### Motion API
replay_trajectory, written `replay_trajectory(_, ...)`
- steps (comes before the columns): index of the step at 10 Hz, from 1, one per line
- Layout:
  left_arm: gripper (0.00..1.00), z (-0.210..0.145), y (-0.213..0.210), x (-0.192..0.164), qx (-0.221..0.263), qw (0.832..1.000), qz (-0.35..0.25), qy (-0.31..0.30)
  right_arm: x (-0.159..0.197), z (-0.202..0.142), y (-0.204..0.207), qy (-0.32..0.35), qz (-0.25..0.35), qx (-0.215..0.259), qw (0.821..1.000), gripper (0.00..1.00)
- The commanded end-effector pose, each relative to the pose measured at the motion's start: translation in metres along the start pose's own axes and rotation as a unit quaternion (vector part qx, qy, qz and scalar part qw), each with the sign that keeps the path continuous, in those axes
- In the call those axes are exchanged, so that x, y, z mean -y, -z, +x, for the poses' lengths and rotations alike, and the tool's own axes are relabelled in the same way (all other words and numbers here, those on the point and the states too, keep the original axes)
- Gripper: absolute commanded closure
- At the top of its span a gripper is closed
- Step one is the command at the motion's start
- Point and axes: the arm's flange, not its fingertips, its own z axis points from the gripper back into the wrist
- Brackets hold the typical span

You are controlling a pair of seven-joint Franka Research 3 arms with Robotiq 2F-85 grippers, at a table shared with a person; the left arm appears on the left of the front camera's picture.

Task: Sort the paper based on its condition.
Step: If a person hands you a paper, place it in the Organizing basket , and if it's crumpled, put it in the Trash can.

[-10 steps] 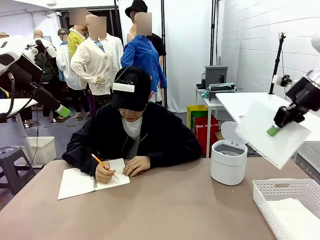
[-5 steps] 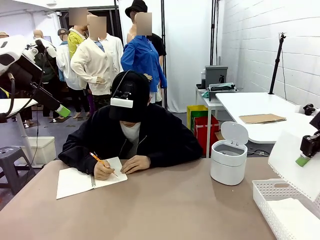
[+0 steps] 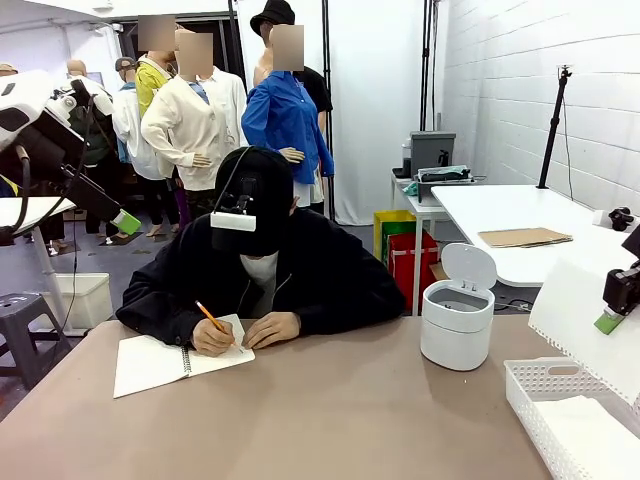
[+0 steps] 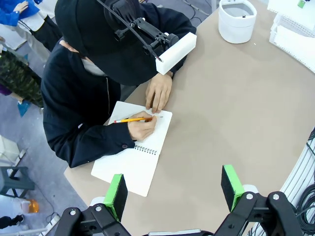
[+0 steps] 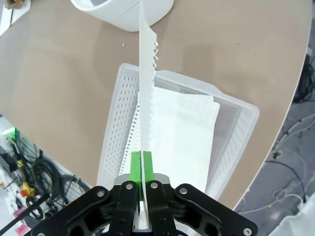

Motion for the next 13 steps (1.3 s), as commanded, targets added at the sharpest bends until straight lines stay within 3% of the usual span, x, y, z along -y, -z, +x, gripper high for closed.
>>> replay_trajectory(1,0.0,-0.001,0.0,0.001,-0.005,1.0,0.003,-0.001,0.005,0.002,0.003,-0.01,0.0,0.007,1.0,1.0)
replay_trajectory(2,0.0,-0.001,0.0,0.001,-0.005,1.0,0.003,-0.001,0.0,0.0,0.0,0.0,0.0,0.0,1.0,1.0)
replay_trajectory(7,0.0,-0.001,0.0,0.001,-0.005,1.0,0.003,-0.001,-0.026,-0.085,-0.023,0.036,-0.006,0.0,0.999,1.0)
replay_trajectory(13,0.0,-0.001,0.0,0.001,-0.005,1.0,0.003,-0.001,-0.035,-0.108,0.036,0.037,0.015,-0.085,0.996,1.0)
